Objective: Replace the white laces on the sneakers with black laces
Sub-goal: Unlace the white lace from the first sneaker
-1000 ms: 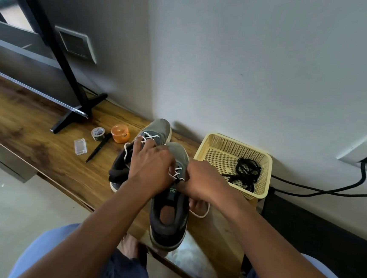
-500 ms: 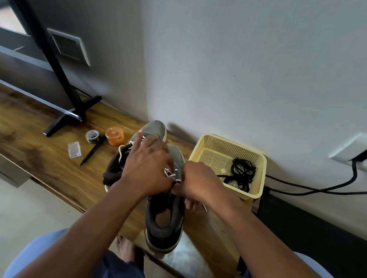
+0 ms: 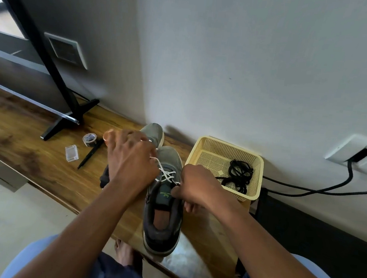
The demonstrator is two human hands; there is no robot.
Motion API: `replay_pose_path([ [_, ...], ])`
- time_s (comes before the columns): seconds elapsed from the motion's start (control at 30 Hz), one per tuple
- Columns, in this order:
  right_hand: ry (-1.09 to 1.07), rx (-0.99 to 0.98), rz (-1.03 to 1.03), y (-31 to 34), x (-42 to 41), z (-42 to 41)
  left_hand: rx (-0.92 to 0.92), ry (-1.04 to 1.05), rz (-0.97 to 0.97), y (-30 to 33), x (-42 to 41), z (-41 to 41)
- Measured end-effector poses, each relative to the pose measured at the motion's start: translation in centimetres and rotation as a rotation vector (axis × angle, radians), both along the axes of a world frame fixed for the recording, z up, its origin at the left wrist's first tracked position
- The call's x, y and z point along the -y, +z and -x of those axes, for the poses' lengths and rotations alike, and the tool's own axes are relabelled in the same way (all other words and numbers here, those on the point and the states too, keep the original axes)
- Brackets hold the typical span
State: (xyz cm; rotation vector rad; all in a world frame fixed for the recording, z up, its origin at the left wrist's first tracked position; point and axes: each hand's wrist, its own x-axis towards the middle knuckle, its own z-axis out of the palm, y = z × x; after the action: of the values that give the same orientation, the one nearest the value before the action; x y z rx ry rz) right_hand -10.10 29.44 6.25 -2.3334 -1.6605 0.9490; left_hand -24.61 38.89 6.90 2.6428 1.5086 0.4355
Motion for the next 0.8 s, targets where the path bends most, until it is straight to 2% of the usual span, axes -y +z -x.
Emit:
replay_pose_path([
  [0.13,0.021,0.036,-0.01,0.0,-0.2,0.1,-0.204,-0.261,0.136,-0.8,0.9,-1.0],
  [0.23,0.017,0.031,-0.013,0.0,-0.2,0.1,-0.261,-0.249,0.097,-1.3,1.1,-1.3],
  [0.4,-0.01,-0.003,-0.002,0.1,-0.1,0.2,-0.206,-0.17,0.052,-1.5,0.5,-1.1],
  [0.47,0.002,0.034,-0.011,0.1,-0.2,0.3,-0.13,-0.109,0.006,-1.5,0.3,-0.7],
  [0.67,0.005,0.053,0.007,0.1,0.0,-0.1,0.08,0.293,-0.115,0.0,-1.5,0.8],
  [0.73,0.0,0.05,0.016,-0.1,0.0,-0.1,0.092,0.265,-0.084,0.3,-1.7,1.0],
  [0.8,-0.005,0.097,-0.024,-0.3,-0.2,0.0,0.025,0.142,-0.021,0.2,-1.6,1.1],
])
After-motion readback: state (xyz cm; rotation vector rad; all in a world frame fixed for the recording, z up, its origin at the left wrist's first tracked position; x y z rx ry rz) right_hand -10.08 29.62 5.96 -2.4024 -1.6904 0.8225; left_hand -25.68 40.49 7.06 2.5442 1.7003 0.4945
